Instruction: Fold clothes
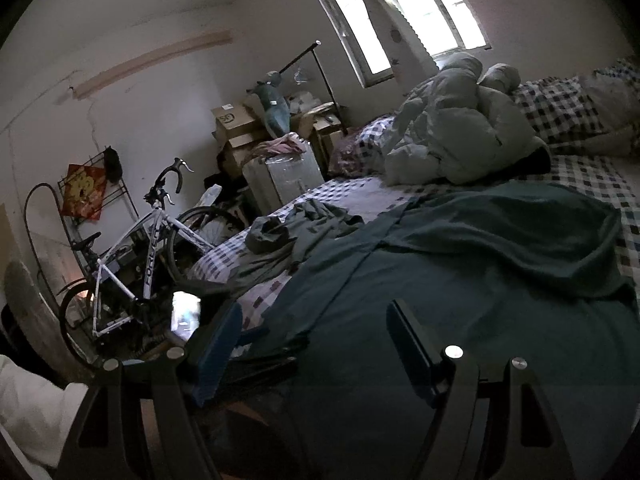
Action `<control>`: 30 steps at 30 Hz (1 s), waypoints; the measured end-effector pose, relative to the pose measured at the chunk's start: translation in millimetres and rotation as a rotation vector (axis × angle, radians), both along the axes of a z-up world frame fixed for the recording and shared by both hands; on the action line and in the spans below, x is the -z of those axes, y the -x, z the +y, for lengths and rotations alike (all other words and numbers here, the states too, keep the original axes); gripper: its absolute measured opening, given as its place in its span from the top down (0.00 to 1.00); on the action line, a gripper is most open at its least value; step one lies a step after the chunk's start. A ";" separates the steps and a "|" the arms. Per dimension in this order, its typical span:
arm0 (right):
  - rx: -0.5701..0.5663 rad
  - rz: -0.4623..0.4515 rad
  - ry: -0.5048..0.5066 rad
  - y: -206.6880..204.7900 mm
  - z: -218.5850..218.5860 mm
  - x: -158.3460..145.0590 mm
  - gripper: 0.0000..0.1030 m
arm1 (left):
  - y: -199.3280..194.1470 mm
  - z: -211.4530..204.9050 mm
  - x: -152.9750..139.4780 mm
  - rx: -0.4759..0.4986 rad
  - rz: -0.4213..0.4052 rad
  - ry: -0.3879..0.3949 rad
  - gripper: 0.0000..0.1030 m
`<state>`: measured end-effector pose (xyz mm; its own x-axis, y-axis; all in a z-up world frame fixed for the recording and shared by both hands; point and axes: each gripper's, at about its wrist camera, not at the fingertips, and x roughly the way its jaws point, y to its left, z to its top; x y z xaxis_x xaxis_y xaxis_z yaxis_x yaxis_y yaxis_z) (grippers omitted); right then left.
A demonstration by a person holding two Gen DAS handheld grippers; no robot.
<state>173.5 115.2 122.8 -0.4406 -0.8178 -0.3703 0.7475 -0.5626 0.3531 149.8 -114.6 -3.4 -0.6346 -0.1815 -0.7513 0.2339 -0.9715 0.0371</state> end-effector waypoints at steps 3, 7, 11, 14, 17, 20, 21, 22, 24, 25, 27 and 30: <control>0.005 -0.005 0.001 1.5 1.0 1.4 0.24 | 2.0 -2.2 -4.6 0.025 0.013 -0.003 0.78; 0.004 -0.015 -0.021 2.9 -3.0 6.5 0.24 | -0.9 -22.1 -15.1 0.028 0.012 -0.108 0.98; -0.015 -0.028 -0.061 3.5 -13.2 15.6 0.24 | -5.5 -37.4 -30.1 0.063 0.031 -0.216 0.99; -0.037 -0.041 -0.098 3.2 -24.4 24.2 0.24 | -6.1 -50.3 -47.1 0.098 0.058 -0.353 0.99; -0.077 -0.060 -0.135 0.3 -39.9 35.2 0.24 | -3.0 -63.4 -66.7 0.133 0.097 -0.503 0.99; -0.120 -0.088 -0.169 -2.9 -58.5 47.7 0.24 | 1.2 -70.2 -78.2 0.157 0.118 -0.547 0.99; -0.136 -0.098 -0.180 -4.3 -67.3 53.3 0.24 | 2.5 -72.3 -79.6 0.161 0.119 -0.557 0.99; -0.153 -0.107 -0.195 -5.6 -76.5 58.5 0.24 | 3.7 -74.4 -81.1 0.165 0.120 -0.567 0.99; -0.188 -0.110 -0.234 -7.0 -95.6 68.9 0.24 | 4.8 -77.3 -81.3 0.174 0.120 -0.585 0.99; -0.203 -0.109 -0.256 -7.1 -105.3 74.0 0.24 | 5.0 -79.1 -81.0 0.176 0.118 -0.598 0.99; -0.215 -0.106 -0.296 -3.8 -121.0 83.1 0.24 | 5.3 -82.9 -80.4 0.177 0.122 -0.621 0.99; -0.211 -0.112 -0.338 5.1 -138.3 95.8 0.24 | 5.8 -87.7 -79.9 0.181 0.127 -0.653 0.99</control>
<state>168.4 -23.1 27.0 -0.2180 -0.7099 -0.6697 0.8263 -0.4994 0.2605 144.0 -202.3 76.5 -0.7028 0.4001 -0.5882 0.0296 -0.8097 -0.5862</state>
